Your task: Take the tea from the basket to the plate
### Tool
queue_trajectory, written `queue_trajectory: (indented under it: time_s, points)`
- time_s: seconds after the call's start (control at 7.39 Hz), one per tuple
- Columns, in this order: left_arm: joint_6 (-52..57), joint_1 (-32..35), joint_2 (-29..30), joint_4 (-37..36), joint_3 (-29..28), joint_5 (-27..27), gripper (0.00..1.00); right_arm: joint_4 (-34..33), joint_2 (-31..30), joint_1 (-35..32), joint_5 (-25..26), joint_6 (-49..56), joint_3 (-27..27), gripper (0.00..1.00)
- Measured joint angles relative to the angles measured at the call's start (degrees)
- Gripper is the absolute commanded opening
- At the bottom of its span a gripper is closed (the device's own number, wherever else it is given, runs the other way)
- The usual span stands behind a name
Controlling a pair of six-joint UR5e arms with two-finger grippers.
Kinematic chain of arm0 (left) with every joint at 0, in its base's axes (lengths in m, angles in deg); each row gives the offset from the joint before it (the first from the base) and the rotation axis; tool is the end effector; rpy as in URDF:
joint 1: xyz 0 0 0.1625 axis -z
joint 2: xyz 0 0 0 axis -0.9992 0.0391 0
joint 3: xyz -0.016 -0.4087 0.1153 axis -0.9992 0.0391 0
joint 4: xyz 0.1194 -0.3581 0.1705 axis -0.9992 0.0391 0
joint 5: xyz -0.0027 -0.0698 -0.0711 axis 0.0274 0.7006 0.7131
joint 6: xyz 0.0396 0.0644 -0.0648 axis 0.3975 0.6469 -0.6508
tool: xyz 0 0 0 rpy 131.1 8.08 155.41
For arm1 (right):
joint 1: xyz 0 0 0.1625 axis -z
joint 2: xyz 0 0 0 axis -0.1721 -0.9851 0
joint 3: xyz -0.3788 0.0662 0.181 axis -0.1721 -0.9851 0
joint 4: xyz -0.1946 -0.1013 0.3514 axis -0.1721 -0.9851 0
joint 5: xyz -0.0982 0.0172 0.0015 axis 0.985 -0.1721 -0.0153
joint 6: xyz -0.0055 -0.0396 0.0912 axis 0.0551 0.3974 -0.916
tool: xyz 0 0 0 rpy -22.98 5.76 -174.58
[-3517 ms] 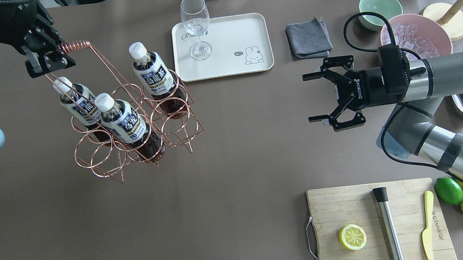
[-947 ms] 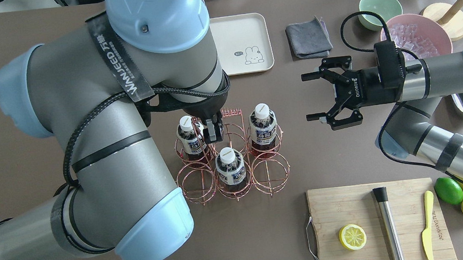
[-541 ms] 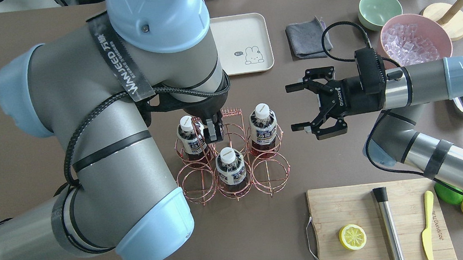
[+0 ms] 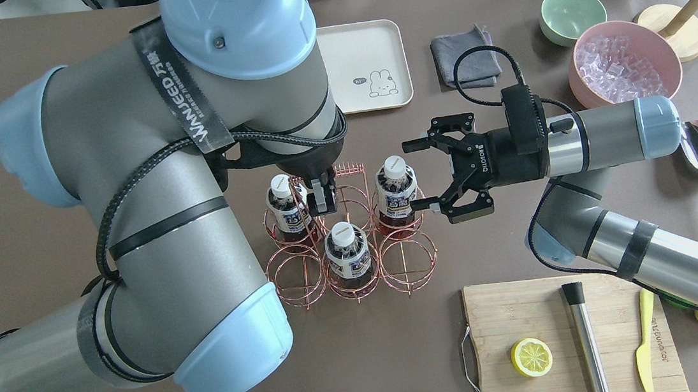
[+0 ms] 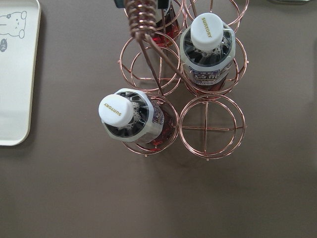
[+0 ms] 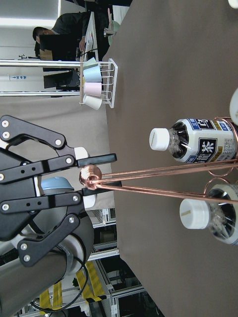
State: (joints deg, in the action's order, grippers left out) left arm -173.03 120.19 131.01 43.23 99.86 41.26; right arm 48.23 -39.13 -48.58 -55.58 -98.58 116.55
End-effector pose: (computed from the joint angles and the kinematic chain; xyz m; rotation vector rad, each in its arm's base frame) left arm 0.4378 -0.3969 0.0013 -0.6656 0.7563 -1.5693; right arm -0.4006 -0.4238 0.3220 1.5060 -1.6043 -0.8635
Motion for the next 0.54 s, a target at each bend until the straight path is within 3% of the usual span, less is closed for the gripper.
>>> queue_trajectory:
  time_s: [0.54]
  points:
    - [-0.1,0.0,0.2,0.0,0.0,0.0,0.00,-0.6,1.6,0.7,1.6,0.9,-1.5,0.97]
